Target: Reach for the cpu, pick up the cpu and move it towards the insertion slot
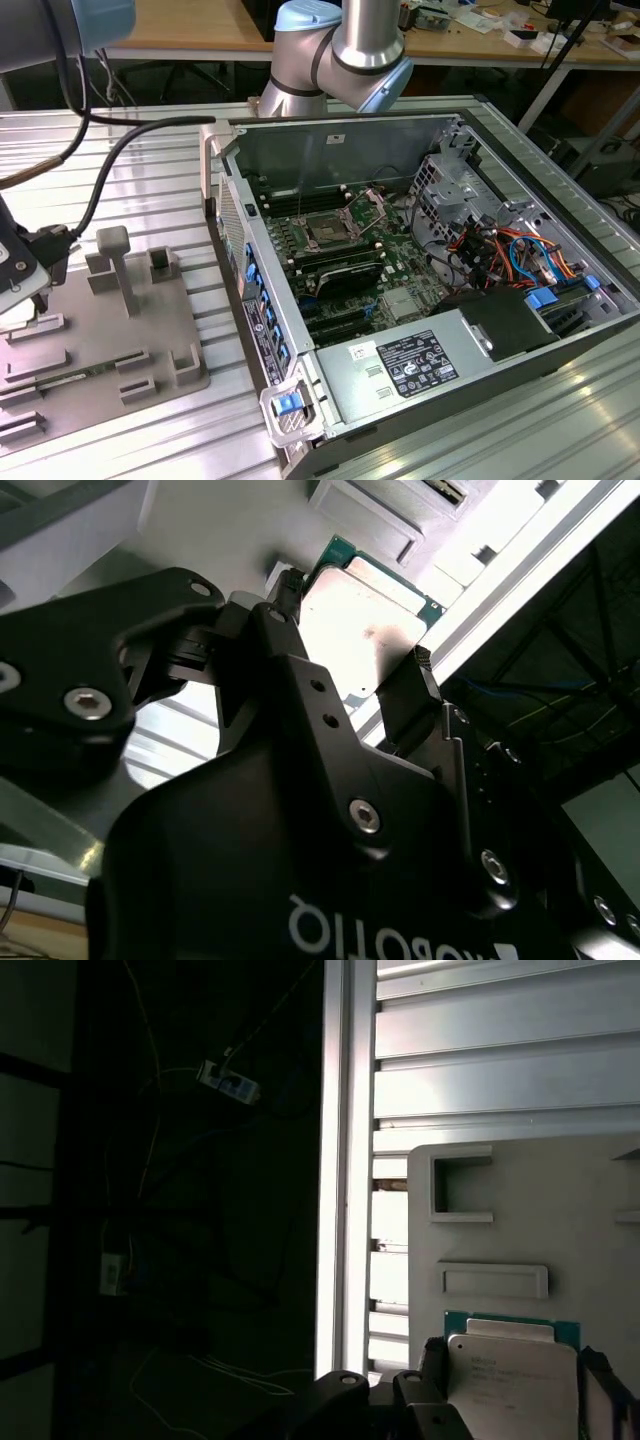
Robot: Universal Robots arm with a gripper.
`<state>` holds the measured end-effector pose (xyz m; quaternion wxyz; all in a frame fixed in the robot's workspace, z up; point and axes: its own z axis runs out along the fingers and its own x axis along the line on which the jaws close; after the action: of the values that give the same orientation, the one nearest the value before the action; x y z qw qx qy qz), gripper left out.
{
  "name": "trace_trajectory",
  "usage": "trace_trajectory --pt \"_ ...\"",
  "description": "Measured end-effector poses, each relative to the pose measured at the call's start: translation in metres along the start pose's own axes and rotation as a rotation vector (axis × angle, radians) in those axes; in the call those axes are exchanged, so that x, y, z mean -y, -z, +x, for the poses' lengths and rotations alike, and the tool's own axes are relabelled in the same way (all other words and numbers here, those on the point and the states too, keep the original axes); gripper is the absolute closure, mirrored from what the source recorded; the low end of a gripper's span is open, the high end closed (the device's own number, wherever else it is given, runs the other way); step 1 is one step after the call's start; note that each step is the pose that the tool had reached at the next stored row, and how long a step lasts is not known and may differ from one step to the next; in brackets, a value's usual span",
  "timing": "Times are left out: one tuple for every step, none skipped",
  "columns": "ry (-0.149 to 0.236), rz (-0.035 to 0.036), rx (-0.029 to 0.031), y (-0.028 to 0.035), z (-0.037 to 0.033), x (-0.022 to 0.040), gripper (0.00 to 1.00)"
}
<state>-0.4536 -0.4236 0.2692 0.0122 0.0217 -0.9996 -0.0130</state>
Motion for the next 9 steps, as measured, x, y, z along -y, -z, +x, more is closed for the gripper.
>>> trace_trajectory --pt "0.000 -0.0002 0.0002 0.0003 0.0000 0.0000 0.45" --pt "0.000 -0.0001 0.0001 0.0007 0.0000 0.0000 0.45" --pt "0.000 0.0000 0.0001 0.0016 0.0000 0.0000 0.45" --pt "0.000 0.0000 0.0001 0.0027 0.0000 -0.0001 0.45" --pt "0.000 -0.0002 0.0003 0.0030 0.0000 -0.0001 0.45" --pt "0.000 -0.0001 0.0001 0.0035 0.0001 -0.0001 0.45" --pt "0.000 0.0001 -0.0001 0.0041 0.0001 -0.0001 0.45" --pt "0.000 0.0000 -0.0001 0.0044 0.0001 -0.0001 0.45" --pt "0.000 -0.0001 0.0001 0.0048 0.0001 -0.0001 0.45"
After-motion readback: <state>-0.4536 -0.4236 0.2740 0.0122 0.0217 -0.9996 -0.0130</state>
